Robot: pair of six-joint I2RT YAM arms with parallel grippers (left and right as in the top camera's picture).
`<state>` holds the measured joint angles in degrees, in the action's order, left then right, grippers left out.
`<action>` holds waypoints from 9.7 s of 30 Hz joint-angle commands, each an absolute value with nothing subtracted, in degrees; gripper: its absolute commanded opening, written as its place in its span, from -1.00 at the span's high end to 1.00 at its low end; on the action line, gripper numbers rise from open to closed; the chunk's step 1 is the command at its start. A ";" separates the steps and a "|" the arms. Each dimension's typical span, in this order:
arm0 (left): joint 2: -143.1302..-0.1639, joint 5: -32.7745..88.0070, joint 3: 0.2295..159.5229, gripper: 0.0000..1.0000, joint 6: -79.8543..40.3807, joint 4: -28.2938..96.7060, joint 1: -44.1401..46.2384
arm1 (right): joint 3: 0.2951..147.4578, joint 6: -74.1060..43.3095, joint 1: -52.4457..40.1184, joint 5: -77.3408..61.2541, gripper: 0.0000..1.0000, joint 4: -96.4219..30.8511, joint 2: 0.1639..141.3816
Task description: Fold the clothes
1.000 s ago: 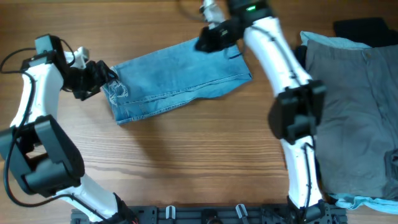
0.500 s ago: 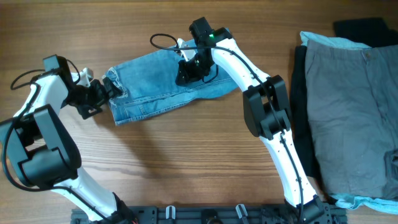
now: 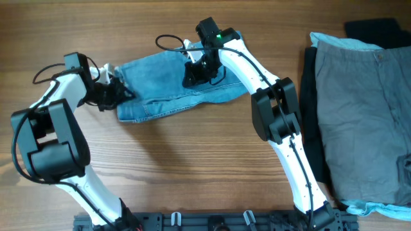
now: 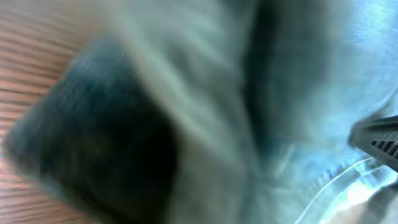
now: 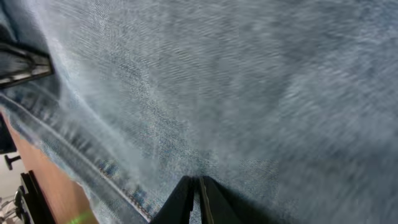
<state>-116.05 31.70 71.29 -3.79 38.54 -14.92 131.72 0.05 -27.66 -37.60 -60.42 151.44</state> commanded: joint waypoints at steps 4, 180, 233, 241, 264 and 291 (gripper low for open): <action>-116.25 21.71 80.82 0.92 -2.50 59.02 -21.74 | 131.96 0.08 -24.86 -32.18 0.91 -66.00 150.74; -13.15 5.02 83.68 -1.00 -7.70 96.47 -32.53 | 31.73 18.26 -8.67 -19.94 -0.99 -16.73 11.64; -13.19 13.50 42.04 -1.00 -15.57 27.49 -6.28 | 0.30 5.98 -9.78 -18.02 -0.99 1.45 0.27; -6.00 13.45 16.86 -1.00 -20.23 7.46 -0.12 | 0.30 6.00 -9.78 -18.04 -1.00 1.45 0.27; -0.34 8.47 0.36 -1.00 -20.18 3.53 -0.14 | 0.30 6.00 -9.78 -18.04 -0.99 1.45 0.27; -0.38 8.45 0.36 -1.00 -20.18 3.53 -0.14 | 0.30 6.02 -9.78 -18.04 -1.00 1.45 0.27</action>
